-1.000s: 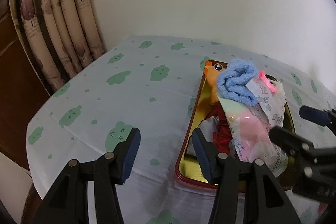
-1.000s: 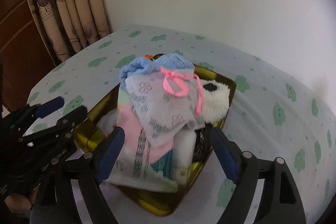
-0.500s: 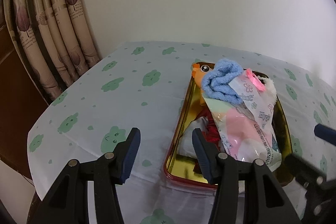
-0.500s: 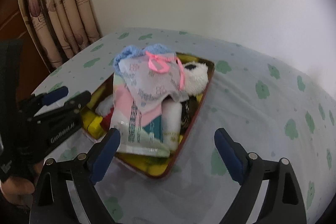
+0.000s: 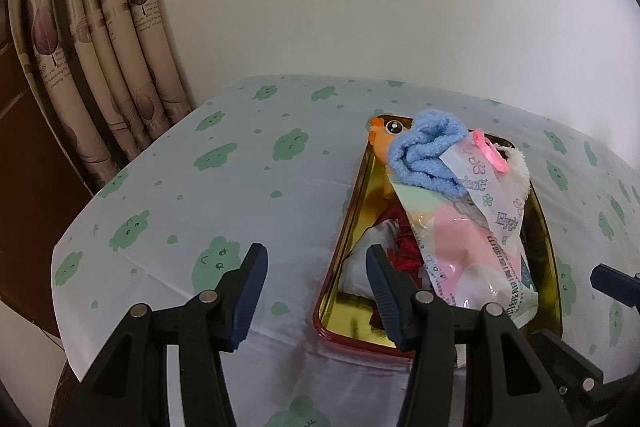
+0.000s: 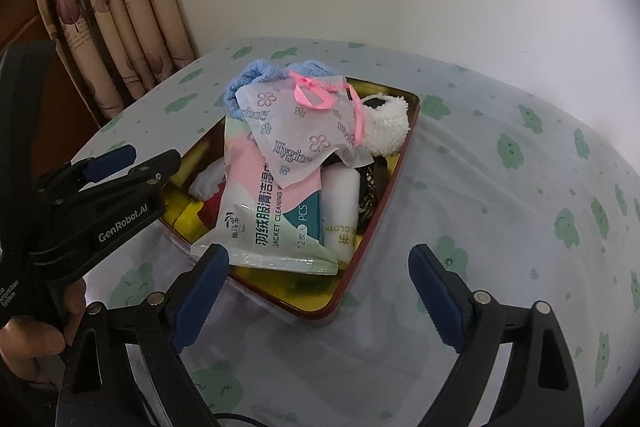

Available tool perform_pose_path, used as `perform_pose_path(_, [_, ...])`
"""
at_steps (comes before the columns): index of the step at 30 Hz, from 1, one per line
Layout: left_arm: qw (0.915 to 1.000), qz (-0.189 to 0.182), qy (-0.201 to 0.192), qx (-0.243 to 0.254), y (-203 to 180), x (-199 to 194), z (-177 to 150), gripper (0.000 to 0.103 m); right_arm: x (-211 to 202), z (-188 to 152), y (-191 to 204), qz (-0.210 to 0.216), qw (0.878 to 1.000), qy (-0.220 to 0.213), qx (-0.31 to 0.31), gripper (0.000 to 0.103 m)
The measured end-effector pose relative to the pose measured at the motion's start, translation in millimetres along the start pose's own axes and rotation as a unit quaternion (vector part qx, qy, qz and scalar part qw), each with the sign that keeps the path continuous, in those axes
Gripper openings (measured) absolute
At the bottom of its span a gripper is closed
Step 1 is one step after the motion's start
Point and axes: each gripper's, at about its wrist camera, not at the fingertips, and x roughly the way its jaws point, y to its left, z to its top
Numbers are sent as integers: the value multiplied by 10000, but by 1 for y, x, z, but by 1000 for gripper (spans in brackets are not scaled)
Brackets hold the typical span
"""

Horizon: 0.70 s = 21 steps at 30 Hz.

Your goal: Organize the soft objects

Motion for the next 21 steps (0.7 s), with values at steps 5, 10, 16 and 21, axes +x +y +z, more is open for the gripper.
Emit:
perform_pose_path(5, [10000, 12, 10, -3, 0, 0, 0, 53, 2, 0, 2, -1, 10000, 15, -41, 89])
perform_pose_path(10, [10000, 25, 27, -21, 1, 1, 0, 53, 3, -1, 2, 10, 10000, 19, -53, 89])
perform_pose_path(16, [10000, 55, 33, 15, 0, 2, 0, 53, 4, -1, 2, 23, 10000, 53, -34, 89])
perform_pose_path(21, [10000, 66, 44, -1, 0, 3, -1, 53, 5, -1, 2, 34, 10000, 41, -32, 89])
